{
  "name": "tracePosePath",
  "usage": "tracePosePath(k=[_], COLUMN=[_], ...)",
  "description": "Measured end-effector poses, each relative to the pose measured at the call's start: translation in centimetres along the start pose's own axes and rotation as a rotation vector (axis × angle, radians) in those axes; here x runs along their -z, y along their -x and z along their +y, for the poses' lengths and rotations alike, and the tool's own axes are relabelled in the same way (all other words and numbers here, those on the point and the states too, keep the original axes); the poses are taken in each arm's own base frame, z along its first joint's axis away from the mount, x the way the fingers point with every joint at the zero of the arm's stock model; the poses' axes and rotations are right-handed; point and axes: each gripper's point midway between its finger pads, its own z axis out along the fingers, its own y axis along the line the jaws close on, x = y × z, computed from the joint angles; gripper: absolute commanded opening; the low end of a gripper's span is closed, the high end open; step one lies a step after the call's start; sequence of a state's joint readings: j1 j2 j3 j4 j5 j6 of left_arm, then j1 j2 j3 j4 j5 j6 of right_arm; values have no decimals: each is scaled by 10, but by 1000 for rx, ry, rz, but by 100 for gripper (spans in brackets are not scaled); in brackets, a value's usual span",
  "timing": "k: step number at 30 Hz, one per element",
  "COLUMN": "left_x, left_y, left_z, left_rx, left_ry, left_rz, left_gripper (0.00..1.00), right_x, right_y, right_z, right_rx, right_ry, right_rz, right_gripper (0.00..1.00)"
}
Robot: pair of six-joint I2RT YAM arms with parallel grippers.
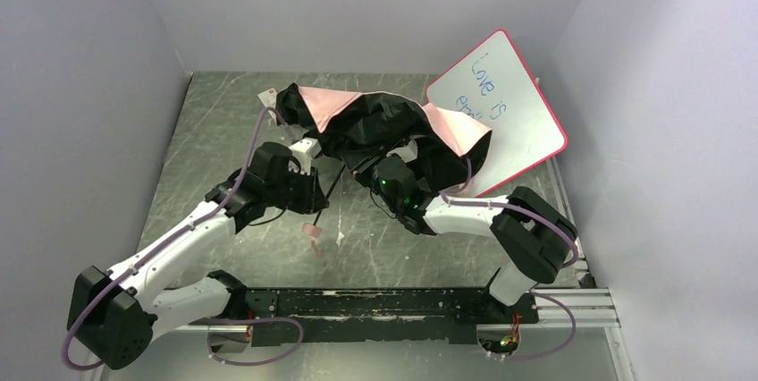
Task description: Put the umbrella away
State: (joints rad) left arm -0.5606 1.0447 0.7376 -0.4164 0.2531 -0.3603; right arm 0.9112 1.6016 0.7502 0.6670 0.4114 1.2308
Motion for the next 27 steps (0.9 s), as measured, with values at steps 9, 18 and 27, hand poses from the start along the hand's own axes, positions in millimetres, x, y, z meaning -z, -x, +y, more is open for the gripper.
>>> tracePosePath(k=[9, 18, 27], left_x=[-5, -16, -18], left_y=[2, -2, -8], left_z=[-7, -7, -6], left_rx=[8, 27, 40], left_ry=[-29, -26, -14], left_rz=[-3, 34, 68], left_gripper=[5, 5, 5], right_x=[0, 11, 15], right_y=[1, -17, -21], right_z=[-1, -7, -14], right_rx=[50, 87, 87], right_ry=[-17, -27, -42], right_rz=[8, 39, 28], right_gripper=[0, 0, 0])
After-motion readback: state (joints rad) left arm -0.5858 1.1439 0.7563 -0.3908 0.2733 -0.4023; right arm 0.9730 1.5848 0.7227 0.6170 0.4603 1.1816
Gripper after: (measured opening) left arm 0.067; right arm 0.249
